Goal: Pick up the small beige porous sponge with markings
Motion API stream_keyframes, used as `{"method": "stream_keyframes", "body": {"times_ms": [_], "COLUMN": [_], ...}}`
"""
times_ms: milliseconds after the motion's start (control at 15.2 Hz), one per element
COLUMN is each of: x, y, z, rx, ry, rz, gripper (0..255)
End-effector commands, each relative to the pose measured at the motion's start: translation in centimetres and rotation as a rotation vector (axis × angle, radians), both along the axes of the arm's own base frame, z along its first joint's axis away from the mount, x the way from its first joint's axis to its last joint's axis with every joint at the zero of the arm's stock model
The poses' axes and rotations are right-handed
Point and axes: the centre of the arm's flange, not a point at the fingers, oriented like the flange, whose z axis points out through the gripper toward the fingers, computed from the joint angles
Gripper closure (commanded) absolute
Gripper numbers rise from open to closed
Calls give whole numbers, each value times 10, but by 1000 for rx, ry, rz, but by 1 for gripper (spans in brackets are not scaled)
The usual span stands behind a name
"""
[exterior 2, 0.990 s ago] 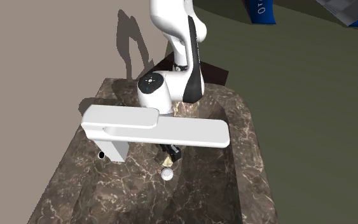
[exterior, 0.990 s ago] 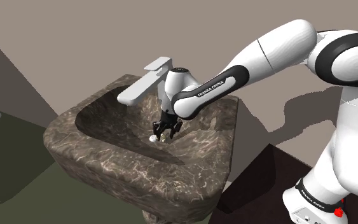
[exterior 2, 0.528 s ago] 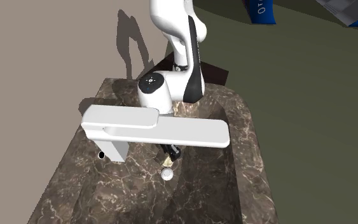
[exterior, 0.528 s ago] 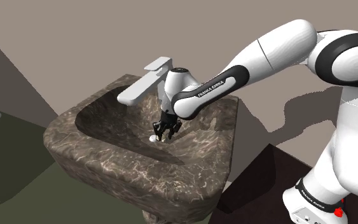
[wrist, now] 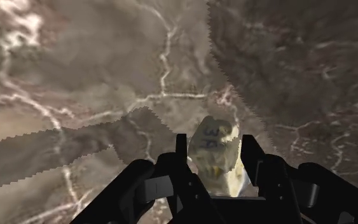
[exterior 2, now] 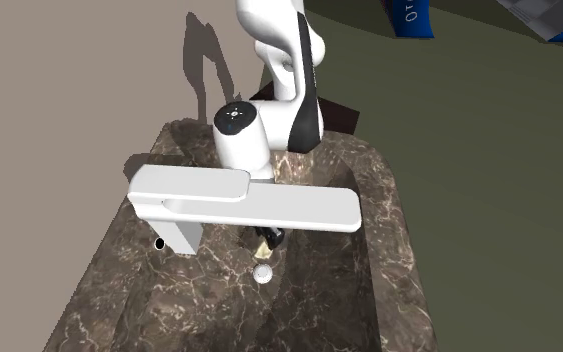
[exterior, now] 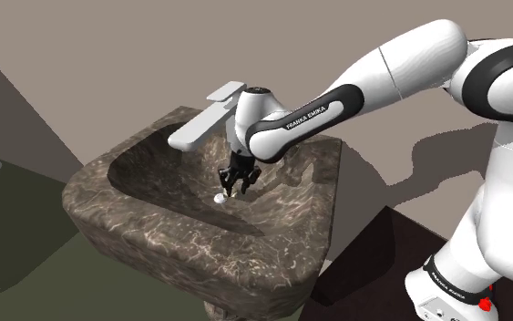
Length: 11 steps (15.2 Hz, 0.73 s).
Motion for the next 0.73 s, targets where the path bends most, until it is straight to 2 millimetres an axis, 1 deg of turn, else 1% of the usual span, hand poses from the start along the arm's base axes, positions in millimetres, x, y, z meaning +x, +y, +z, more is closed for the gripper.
{"method": "stream_keyframes", "body": {"times_ms": [0,528,660], "x": [0,0,0], "y": [0,0,0], "z": [10,53,53], "rx": [0,0,0], "ry": [0,0,0], "rz": [0,0,0], "gripper": [255,255,255]}}
